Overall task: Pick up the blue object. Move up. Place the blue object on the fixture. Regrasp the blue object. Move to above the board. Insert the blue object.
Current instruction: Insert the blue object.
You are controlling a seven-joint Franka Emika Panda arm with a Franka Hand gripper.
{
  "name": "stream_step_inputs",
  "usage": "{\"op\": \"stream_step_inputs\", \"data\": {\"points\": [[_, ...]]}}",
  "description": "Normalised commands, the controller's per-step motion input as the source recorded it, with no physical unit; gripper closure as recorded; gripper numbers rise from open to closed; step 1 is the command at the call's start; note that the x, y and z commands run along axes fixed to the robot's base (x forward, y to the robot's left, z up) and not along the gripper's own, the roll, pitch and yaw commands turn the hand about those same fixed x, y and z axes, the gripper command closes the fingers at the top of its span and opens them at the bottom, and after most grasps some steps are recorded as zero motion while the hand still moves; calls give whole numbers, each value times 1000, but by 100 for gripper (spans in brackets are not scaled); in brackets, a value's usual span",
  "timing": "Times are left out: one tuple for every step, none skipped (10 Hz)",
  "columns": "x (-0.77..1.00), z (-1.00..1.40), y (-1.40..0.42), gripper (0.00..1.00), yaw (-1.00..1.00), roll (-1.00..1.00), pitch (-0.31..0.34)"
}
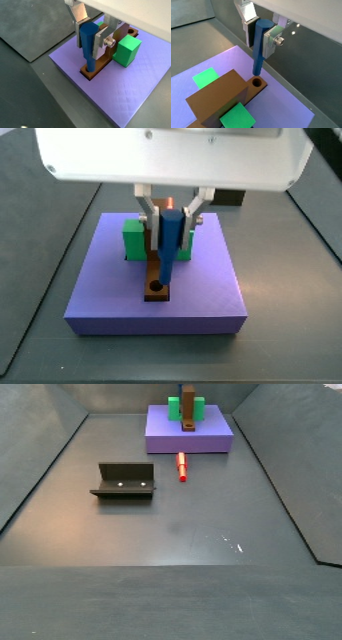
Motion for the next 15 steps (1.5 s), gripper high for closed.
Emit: {"op": "stream_step_inputs", "data": {"points": [[-31, -229, 34, 100, 111, 193, -26], [-103, -214, 0, 100, 46, 169, -20], [-86, -200, 0, 100, 40, 126, -31], [-20, -174, 0, 100, 46, 77, -29], [-14, -143, 0, 100, 51, 44, -31], [-31, -120, 0, 100, 37, 0, -37], [-51, -57, 0, 100, 43, 0, -56], [-3, -140, 0, 100, 31, 0, -60], [0, -157, -23, 100, 29, -31, -74], [0, -231, 0, 100, 23, -13, -97], [51, -280, 0, 100, 20, -21, -121], [23, -314, 0, 100, 14, -27, -141], [29, -277, 0, 100, 63, -63, -143], [0, -189, -91, 100, 157, -76, -126], [0, -294, 0, 100, 103, -39, -136]]}}
